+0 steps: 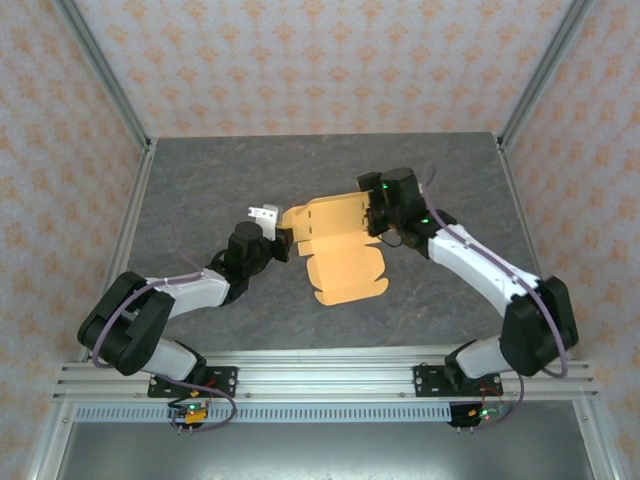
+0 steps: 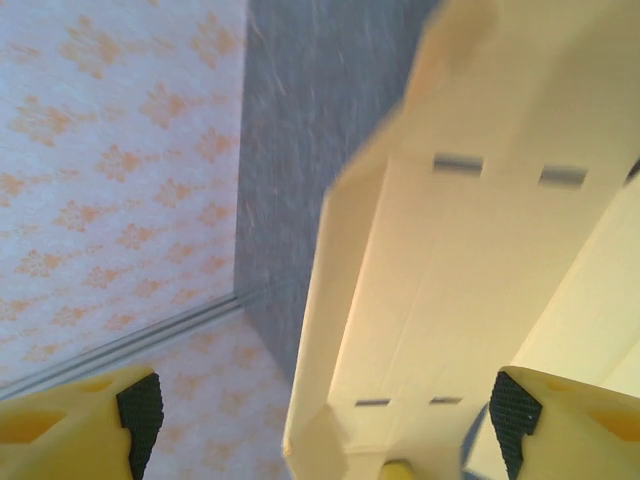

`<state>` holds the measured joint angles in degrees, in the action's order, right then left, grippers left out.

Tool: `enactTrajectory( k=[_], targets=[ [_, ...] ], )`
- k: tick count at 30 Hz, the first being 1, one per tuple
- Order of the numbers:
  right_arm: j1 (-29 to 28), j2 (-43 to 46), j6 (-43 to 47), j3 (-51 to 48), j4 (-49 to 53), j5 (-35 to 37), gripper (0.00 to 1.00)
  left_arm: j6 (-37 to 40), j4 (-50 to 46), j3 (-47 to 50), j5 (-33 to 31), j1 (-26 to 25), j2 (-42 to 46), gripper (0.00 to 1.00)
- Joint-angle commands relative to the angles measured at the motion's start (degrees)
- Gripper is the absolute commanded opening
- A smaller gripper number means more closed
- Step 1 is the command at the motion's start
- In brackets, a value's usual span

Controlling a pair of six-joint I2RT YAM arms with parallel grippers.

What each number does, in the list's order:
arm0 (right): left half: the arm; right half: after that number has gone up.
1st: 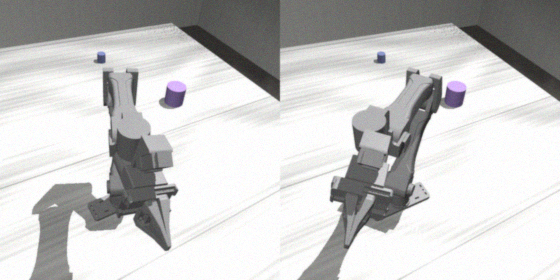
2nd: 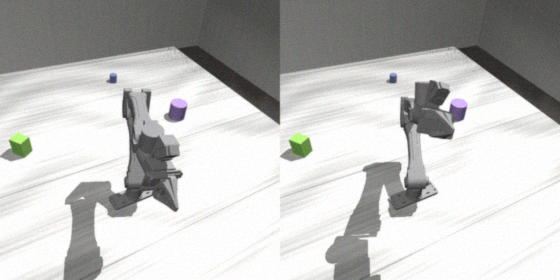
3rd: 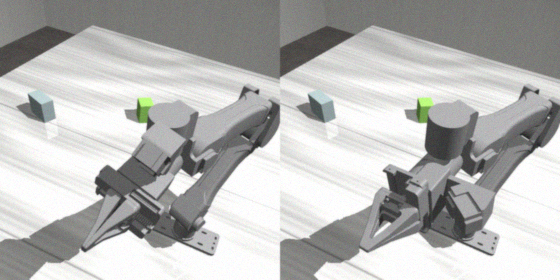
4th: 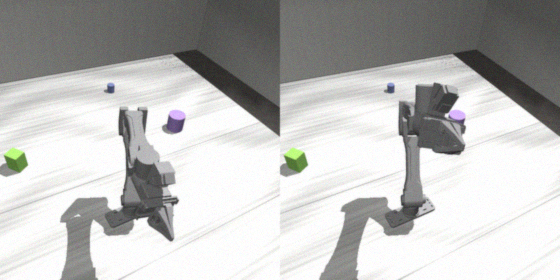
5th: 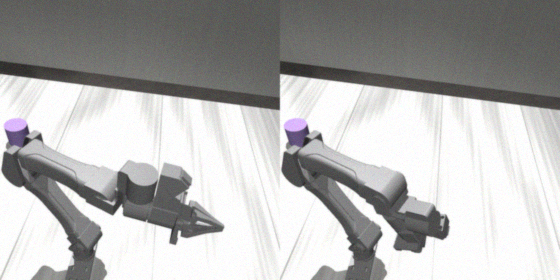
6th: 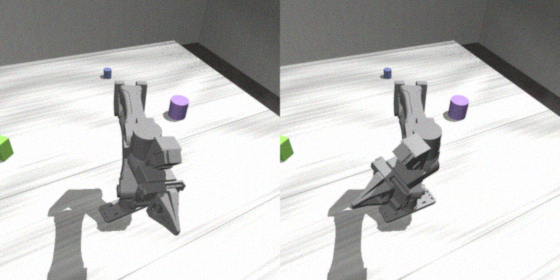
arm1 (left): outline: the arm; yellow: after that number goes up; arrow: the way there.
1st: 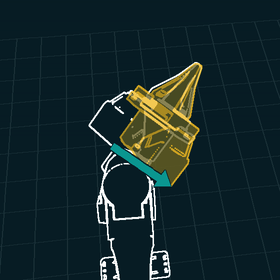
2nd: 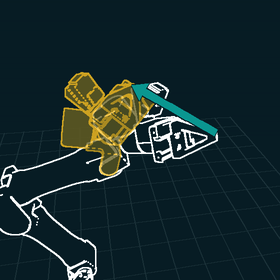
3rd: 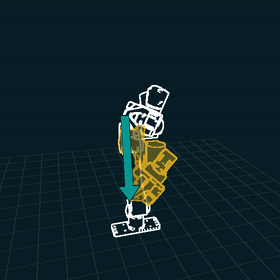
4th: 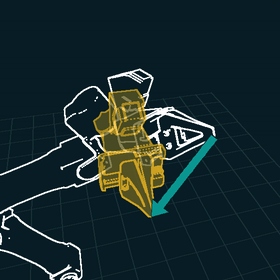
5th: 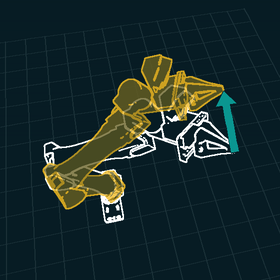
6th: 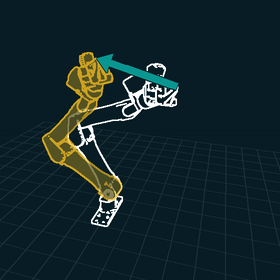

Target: Fold the paper box

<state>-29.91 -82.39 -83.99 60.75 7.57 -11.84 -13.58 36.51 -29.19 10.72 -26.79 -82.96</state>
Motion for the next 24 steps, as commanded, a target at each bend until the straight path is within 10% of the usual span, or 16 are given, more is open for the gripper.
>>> enactTrajectory(
  k=[1, 8, 15, 24],
  targets=[
    [-1.1, -3.2, -13.2, 2.3, -10.6, -3.2, 0.87, -1.5, 4.8, 1.5, -3.3, -0.1, -0.7, 0.03],
    [-1.2, -13.1, -17.7, 5.0, -20.1, -7.4, 0.73, -1.3, 4.6, 2.9, -4.6, -0.2, 0.9, 0.03],
    [-1.3, -16.1, -17.9, 7.0, -19.6, -6.5, 0.36, -1.4, 4.9, 3.6, -6.6, -0.2, 0.5, 0.03],
    [-1.6, -16.9, -17.9, 6.3, -15.1, -6.7, 0.44, -2.1, 6.1, 3.5, -6.7, -0.1, 0.5, 0.03]
  ],
)
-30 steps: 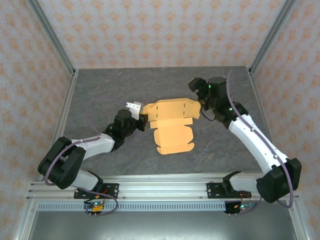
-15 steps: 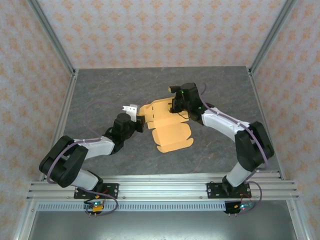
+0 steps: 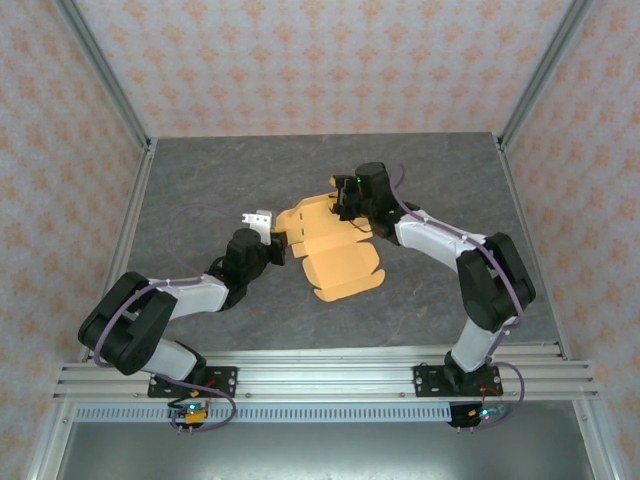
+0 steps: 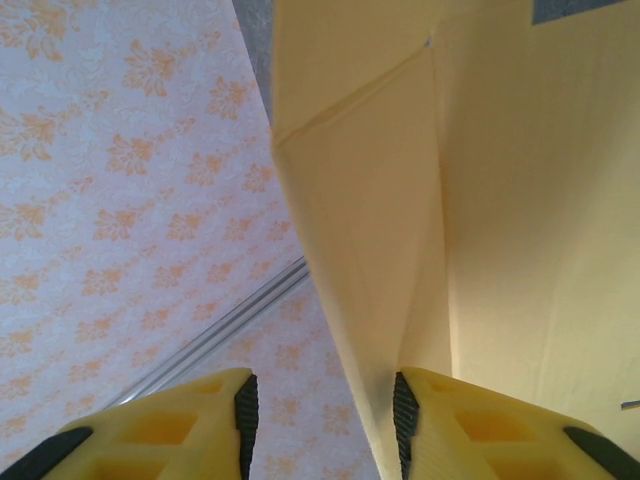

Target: Fold the paper box

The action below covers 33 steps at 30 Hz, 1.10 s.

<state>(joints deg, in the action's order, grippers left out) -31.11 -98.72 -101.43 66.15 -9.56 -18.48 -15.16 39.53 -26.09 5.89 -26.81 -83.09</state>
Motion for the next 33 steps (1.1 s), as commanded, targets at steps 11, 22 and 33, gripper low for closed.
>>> enactTrajectory(
  k=[11, 22, 33],
  targets=[
    [-0.4, -1.9, 0.7, 2.8, 7.8, 0.0, 0.26, -0.8, 2.2, 0.8, -2.9, -0.2, 1.2, 0.04],
    [0.2, -1.9, 8.9, 0.0, -2.0, 2.3, 0.02, -1.7, -6.7, 0.5, -0.3, -0.1, 8.2, 0.52],
    [2.6, 0.9, 27.4, -8.5, -15.9, -2.5, 0.01, -2.9, -14.9, 3.1, -6.2, 2.2, 18.0, 0.68]
  ],
)
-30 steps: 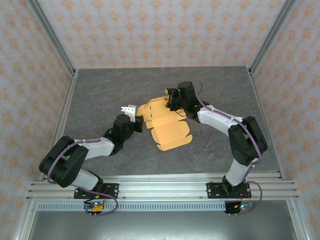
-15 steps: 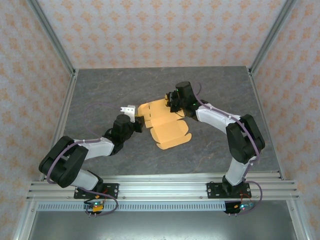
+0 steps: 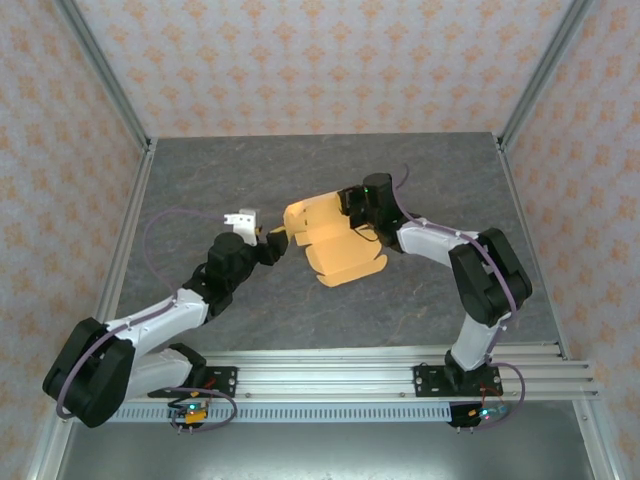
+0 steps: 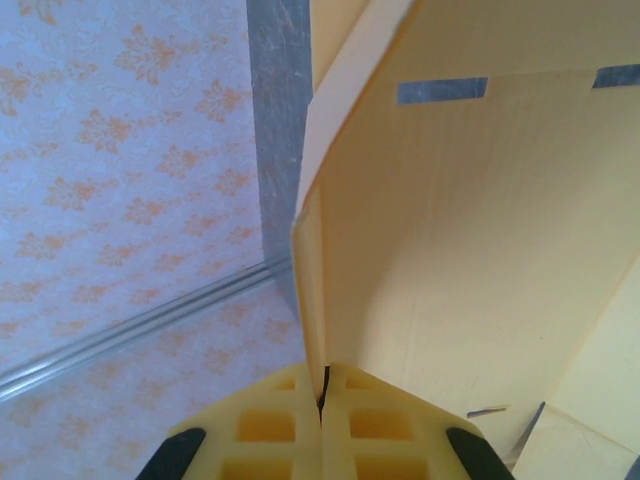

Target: Fold the paper box

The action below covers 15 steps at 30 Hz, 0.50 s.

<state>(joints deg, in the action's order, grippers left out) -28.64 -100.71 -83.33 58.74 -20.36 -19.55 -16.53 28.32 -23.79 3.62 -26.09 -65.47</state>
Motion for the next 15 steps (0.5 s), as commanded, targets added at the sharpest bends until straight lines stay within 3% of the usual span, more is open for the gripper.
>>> enactTrajectory(
  k=[1, 4, 11, 15],
  targets=[
    [0.2, 3.1, 11.0, -1.2, -4.9, -1.9, 0.02, -2.8, -4.2, 0.7, -5.1, 2.1, -0.1, 0.68],
    [0.4, 3.4, 16.0, -2.0, -5.5, -4.1, 0.04, -5.5, -6.2, -0.4, -7.7, 3.5, -3.4, 0.68],
    [1.5, 2.7, 16.5, -8.6, -13.0, -5.3, 0.04, -4.8, 0.3, -0.9, 1.2, 3.9, -10.9, 0.67],
    [2.0, 1.7, 15.5, -9.6, -14.3, -6.1, 0.04, -3.8, -0.7, -3.0, 3.2, 3.9, -13.8, 0.66]
  ],
)
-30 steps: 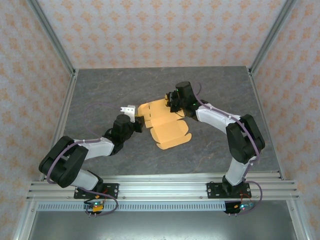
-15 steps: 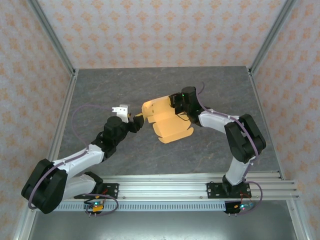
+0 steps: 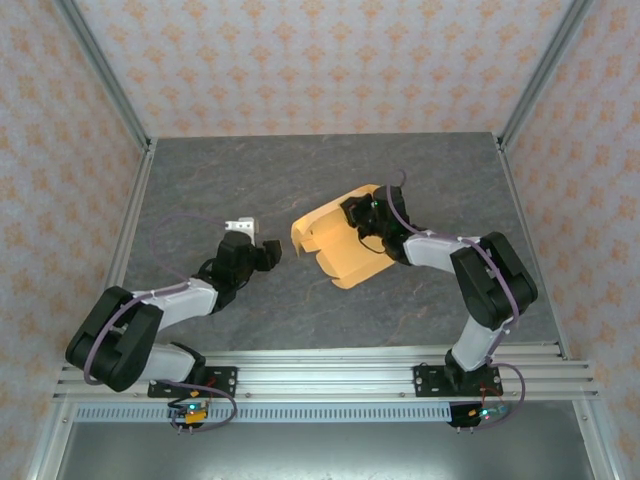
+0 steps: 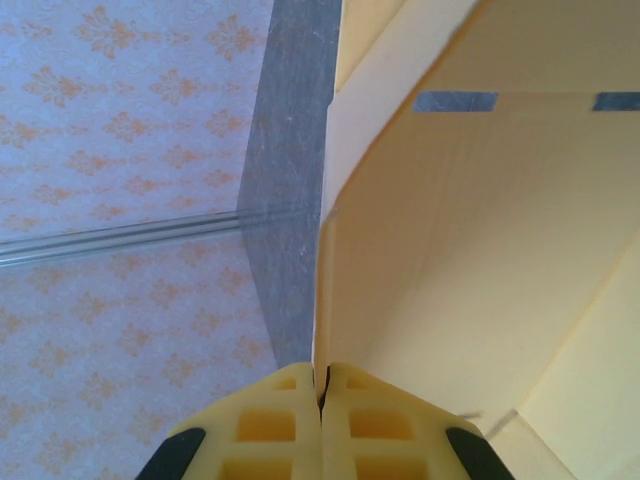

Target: Fold the paper box

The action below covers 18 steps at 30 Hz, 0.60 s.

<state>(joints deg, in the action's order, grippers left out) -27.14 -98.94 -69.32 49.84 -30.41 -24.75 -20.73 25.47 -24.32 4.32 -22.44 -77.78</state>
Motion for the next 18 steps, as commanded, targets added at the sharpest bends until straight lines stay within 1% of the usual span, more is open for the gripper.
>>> enactTrajectory(
  k=[1, 3, 6, 10, 14, 18],
  targets=[
    [0.5, -0.3, 1.5, -0.7, -4.3, -1.2, 0.04, 0.9, 2.3, -3.3, 3.6, 0.2, -2.8, 0.66],
    [0.7, -0.9, 1.1, -0.7, -4.7, -1.7, 0.04, 1.6, 2.7, -4.9, 6.4, 0.2, -5.2, 0.65],
    [0.8, -1.8, 0.1, -0.7, -6.3, -2.6, 0.03, 2.3, 5.9, -6.4, 9.4, 0.2, -9.0, 0.64],
    [1.0, -2.0, -1.6, -1.3, -8.2, -2.9, 0.03, 4.1, 9.2, -8.4, 15.2, -0.3, -12.6, 0.62],
    [1.0, -1.9, -2.6, -1.9, -9.3, -2.9, 0.02, 5.9, 9.0, -9.8, 17.4, -1.6, -14.0, 0.61],
    [1.0, -2.4, -3.7, -2.2, -10.9, -3.2, 0.01, 6.8, 8.5, -10.5, 17.2, -2.7, -14.3, 0.60]
  ],
)
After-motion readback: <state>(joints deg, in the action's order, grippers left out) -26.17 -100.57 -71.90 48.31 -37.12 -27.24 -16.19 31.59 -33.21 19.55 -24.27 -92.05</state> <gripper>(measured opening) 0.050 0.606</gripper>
